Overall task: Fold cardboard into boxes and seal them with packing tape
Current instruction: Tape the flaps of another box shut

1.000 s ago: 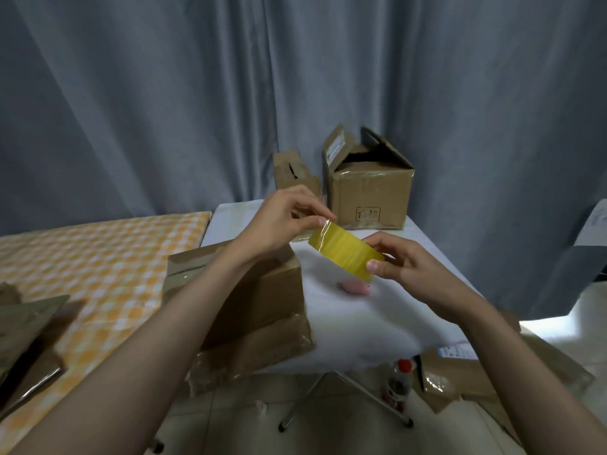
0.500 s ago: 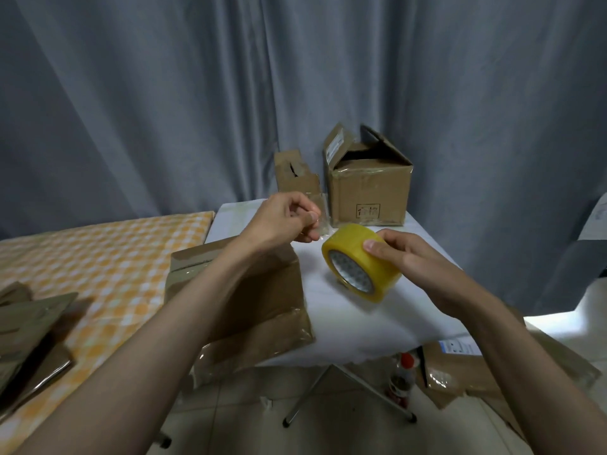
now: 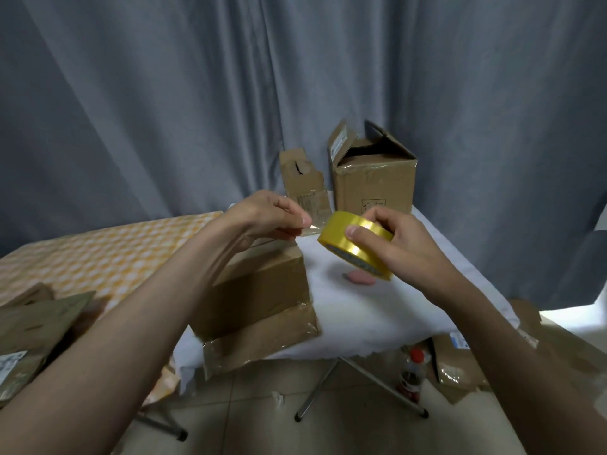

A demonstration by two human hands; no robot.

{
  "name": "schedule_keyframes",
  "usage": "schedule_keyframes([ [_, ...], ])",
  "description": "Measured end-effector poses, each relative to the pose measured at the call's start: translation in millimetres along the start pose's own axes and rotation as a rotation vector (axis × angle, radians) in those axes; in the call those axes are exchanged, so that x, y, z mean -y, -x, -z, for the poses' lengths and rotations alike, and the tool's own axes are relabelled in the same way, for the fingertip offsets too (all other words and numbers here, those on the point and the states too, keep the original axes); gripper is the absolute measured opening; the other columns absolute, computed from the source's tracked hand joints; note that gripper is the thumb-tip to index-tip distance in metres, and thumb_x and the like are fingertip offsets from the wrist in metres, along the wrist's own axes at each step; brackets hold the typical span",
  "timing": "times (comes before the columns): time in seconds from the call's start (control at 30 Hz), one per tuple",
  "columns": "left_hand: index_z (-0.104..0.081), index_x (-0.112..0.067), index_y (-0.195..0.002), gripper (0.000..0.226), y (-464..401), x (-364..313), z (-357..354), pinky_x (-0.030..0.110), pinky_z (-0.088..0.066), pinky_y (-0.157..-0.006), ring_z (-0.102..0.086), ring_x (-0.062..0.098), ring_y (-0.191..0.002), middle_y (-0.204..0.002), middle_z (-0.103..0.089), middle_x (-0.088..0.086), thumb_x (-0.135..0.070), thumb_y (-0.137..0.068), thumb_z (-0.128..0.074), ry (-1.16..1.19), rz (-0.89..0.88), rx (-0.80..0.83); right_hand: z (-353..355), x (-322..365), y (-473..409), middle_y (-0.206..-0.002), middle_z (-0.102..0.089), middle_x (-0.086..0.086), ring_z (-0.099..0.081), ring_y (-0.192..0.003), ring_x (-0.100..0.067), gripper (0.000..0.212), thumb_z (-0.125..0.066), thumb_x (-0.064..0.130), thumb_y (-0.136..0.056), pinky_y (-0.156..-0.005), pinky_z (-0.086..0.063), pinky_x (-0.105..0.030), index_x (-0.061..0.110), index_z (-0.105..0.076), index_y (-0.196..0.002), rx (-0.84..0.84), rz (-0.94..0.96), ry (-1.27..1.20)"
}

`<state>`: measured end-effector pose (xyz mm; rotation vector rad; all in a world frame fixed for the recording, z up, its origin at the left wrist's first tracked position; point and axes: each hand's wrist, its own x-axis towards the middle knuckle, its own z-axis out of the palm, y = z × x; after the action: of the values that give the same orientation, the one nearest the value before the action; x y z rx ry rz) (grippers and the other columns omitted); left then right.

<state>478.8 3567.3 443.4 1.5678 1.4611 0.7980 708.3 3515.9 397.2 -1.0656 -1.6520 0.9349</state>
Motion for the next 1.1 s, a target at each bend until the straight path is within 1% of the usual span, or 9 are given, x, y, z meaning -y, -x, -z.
schedule_keyframes([
  [0.13, -0.077, -0.014, -0.077, 0.006, 4.6, -0.2, 0.2, 0.024, -0.059, -0.074, -0.072, 0.014, -0.083, -0.095, -0.076, 0.009, -0.015, -0.083, -0.077, 0.148, 0.002, -0.032, 1.2, 1.1, -2.0, -0.082, -0.061, 0.001, -0.059, -0.071, -0.011, 0.024, -0.065, 0.04, -0.093, -0.049, -0.048, -0.019, 0.025, -0.058, -0.077, -0.024, 0.039, 0.058],
  [0.23, -0.071, -0.008, -0.086, 0.009, 4.3, 0.5, -7.4, 0.023, -0.059, -0.067, -0.072, 0.014, -0.073, -0.082, -0.074, 0.009, -0.011, -0.092, -0.067, 0.226, -0.003, -0.023, -2.0, 2.2, -0.7, -0.063, -0.066, 0.012, -0.063, -0.06, -0.001, 0.029, -0.056, 0.046, -0.097, -0.05, -0.047, -0.017, 0.021, -0.056, -0.083, 0.05, -0.006, 0.004],
  [0.33, -0.069, -0.006, -0.087, 0.009, 0.3, 0.6, -6.8, 0.021, -0.056, -0.061, -0.067, 0.011, -0.064, -0.074, -0.071, 0.007, -0.008, -0.094, -0.064, 0.189, -0.006, -0.023, -5.8, 0.9, 1.4, -0.071, -0.075, 0.001, -0.072, -0.069, -0.008, 0.034, -0.054, 0.047, -0.097, -0.068, -0.053, -0.029, 0.014, -0.06, -0.101, 0.184, -0.124, -0.102],
  [0.47, -0.068, -0.003, -0.082, 0.012, -11.2, 3.1, 13.8, 0.02, -0.056, -0.058, -0.062, 0.012, -0.055, -0.066, -0.068, 0.007, 0.0, -0.092, -0.063, 0.04, -0.04, -0.087, -2.0, -2.3, 4.2, -0.081, -0.077, -0.011, -0.073, -0.088, -0.028, 0.027, -0.052, 0.036, -0.085, -0.091, -0.053, -0.044, 0.015, -0.066, -0.093, 0.298, -0.194, -0.128],
  [0.6, -0.066, -0.001, -0.08, 0.014, -31.4, 8.3, 42.3, 0.017, -0.052, -0.051, -0.062, 0.011, -0.055, -0.069, -0.066, 0.009, 0.002, -0.093, -0.061, -0.183, -0.089, -0.361, -11.7, -10.0, 12.3, -0.073, -0.075, -0.015, -0.073, -0.069, -0.024, 0.042, -0.056, 0.044, -0.098, -0.07, -0.059, -0.028, 0.006, -0.072, -0.093, 0.345, -0.247, -0.145],
  [0.7, -0.064, -0.004, -0.08, 0.015, -49.6, 12.4, 41.4, 0.025, -0.054, -0.06, -0.062, 0.016, -0.062, -0.074, -0.066, 0.012, 0.001, -0.093, -0.061, -0.298, -0.135, -0.388, -26.7, -14.6, 13.9, -0.069, -0.073, -0.014, -0.07, -0.062, -0.018, 0.05, -0.055, 0.054, -0.095, -0.069, -0.059, -0.028, 0.009, -0.073, -0.086, 0.313, -0.291, -0.128],
  [0.93, -0.059, -0.012, -0.087, 0.017, -78.0, 25.7, 27.4, 0.026, -0.039, -0.069, -0.053, 0.017, -0.075, -0.076, -0.059, -0.002, 0.0, -0.094, -0.05, -0.567, -0.257, -0.353, -52.3, -26.7, 9.1, -0.05, -0.065, 0.018, -0.064, -0.046, 0.003, 0.018, -0.05, 0.034, -0.103, -0.04, -0.046, -0.012, 0.023, -0.05, -0.089, 0.317, -0.384, -0.287],
  [1.0, -0.059, -0.011, -0.087, 0.016, -82.3, 34.2, 29.7, 0.028, -0.043, -0.071, -0.054, 0.017, -0.075, -0.077, -0.059, 0.0, 0.0, -0.095, -0.051, -0.57, -0.269, -0.315, -56.8, -29.4, 9.6, -0.056, -0.069, 0.013, -0.068, -0.052, -0.001, 0.019, -0.05, 0.038, -0.103, -0.046, -0.051, -0.014, 0.021, -0.051, -0.093, 0.328, -0.397, -0.293],
  [1.1, -0.059, -0.008, -0.086, 0.016, -87.4, 45.2, 31.2, 0.032, -0.047, -0.073, -0.054, 0.016, -0.072, -0.073, -0.058, -0.003, 0.002, -0.095, -0.051, -0.56, -0.286, -0.284, -64.0, -34.4, 8.6, -0.087, -0.077, -0.009, -0.075, -0.082, -0.02, 0.033, -0.054, 0.047, -0.099, -0.081, -0.062, -0.036, 0.016, -0.056, -0.109, 0.303, -0.409, -0.269],
])
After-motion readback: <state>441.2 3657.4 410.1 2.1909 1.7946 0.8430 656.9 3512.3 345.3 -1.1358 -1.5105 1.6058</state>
